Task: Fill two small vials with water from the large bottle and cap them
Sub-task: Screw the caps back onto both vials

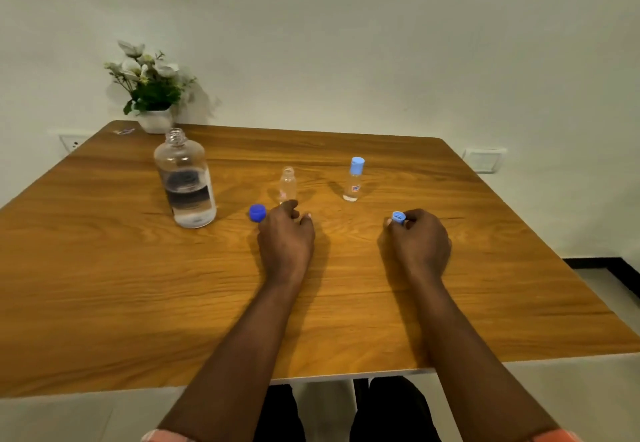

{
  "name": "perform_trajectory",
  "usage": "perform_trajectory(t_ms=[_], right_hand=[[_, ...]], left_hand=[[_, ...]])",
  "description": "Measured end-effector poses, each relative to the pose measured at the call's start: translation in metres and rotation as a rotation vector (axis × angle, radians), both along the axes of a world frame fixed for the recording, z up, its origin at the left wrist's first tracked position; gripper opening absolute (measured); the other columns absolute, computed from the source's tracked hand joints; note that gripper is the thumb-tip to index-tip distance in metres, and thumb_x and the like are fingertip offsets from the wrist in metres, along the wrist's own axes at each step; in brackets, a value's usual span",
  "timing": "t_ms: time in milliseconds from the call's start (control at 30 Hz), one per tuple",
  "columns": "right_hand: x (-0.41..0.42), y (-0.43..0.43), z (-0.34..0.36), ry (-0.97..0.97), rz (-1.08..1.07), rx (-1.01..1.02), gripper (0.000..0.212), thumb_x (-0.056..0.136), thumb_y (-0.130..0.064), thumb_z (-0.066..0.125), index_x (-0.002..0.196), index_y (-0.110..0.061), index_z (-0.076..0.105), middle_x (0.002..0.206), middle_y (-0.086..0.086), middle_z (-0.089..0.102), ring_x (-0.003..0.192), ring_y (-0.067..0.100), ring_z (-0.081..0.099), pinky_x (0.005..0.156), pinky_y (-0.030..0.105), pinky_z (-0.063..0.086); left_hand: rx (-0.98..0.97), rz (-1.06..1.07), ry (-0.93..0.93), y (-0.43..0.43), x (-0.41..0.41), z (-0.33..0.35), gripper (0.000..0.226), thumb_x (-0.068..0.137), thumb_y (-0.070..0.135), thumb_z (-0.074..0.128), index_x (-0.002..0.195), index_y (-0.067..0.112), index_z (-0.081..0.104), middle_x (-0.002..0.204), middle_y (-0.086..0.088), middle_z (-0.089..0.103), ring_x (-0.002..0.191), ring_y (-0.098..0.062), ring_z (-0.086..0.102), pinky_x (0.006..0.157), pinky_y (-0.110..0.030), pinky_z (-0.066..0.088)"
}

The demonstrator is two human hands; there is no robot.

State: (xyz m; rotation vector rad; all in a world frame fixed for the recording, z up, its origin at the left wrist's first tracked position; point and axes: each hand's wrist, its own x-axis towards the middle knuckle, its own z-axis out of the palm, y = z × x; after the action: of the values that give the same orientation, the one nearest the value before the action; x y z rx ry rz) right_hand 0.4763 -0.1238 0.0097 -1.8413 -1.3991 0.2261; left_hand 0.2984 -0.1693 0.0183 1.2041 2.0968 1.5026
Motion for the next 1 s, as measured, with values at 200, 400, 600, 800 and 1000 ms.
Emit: perform_trajectory(t_ms=[200, 400, 600, 800, 1000], right_hand=[[-0.035, -0.002, 0.0, 0.102, 0.242, 0.009, 0.028, 0.084, -0.036, 0.07, 0.106, -0.018, 0.071, 0.107, 0.0, 0.071, 0.099, 0.019, 0.065, 0.083, 0.038, 0.053], [-0.064, 0.002, -0.001, 0.162, 0.395, 0.11, 0.024, 0.085, -0.029, 0.071, 0.107, -0.019, 0.068, 0.106, -0.004, 0.072, 0.089, 0.019, 0.066, 0.081, 0.04, 0.054], [-0.074, 0.011, -0.001, 0.162, 0.474, 0.144, 0.028, 0.085, -0.023, 0.072, 0.112, -0.02, 0.067, 0.105, -0.01, 0.071, 0.079, 0.006, 0.064, 0.075, 0.032, 0.055], [-0.063, 0.018, 0.0, 0.242, 0.548, 0.153, 0.027, 0.083, -0.014, 0.073, 0.109, -0.023, 0.068, 0.091, -0.031, 0.06, 0.069, -0.007, 0.058, 0.058, 0.008, 0.045], [-0.054, 0.025, 0.003, 0.288, 0.59, 0.172, 0.034, 0.09, -0.018, 0.069, 0.124, -0.019, 0.067, 0.105, -0.009, 0.063, 0.085, -0.004, 0.058, 0.068, 0.003, 0.042]], left_hand=[[0.03, 0.076, -0.01, 0.008, -0.005, 0.001, 0.047, 0.082, 0.016, 0.07, 0.126, 0.011, 0.056, 0.119, -0.007, 0.058, 0.107, -0.022, 0.054, 0.078, -0.019, 0.033], [0.026, 0.111, -0.038, 0.019, -0.007, 0.004, 0.054, 0.082, 0.018, 0.071, 0.131, 0.01, 0.05, 0.126, -0.006, 0.052, 0.111, -0.023, 0.053, 0.08, -0.018, 0.031], [-0.008, 0.097, -0.003, 0.033, -0.008, 0.006, 0.058, 0.084, 0.017, 0.072, 0.136, 0.008, 0.047, 0.13, -0.007, 0.054, 0.117, -0.021, 0.053, 0.082, -0.008, 0.029], [-0.005, 0.073, 0.013, 0.043, -0.012, 0.001, 0.043, 0.083, 0.02, 0.072, 0.122, 0.009, 0.058, 0.116, -0.006, 0.064, 0.107, -0.023, 0.059, 0.089, -0.036, 0.05], [0.084, 0.037, -0.028, 0.046, -0.013, 0.0, 0.013, 0.081, 0.011, 0.07, 0.094, 0.011, 0.067, 0.089, -0.005, 0.07, 0.076, -0.026, 0.066, 0.071, -0.039, 0.053]])
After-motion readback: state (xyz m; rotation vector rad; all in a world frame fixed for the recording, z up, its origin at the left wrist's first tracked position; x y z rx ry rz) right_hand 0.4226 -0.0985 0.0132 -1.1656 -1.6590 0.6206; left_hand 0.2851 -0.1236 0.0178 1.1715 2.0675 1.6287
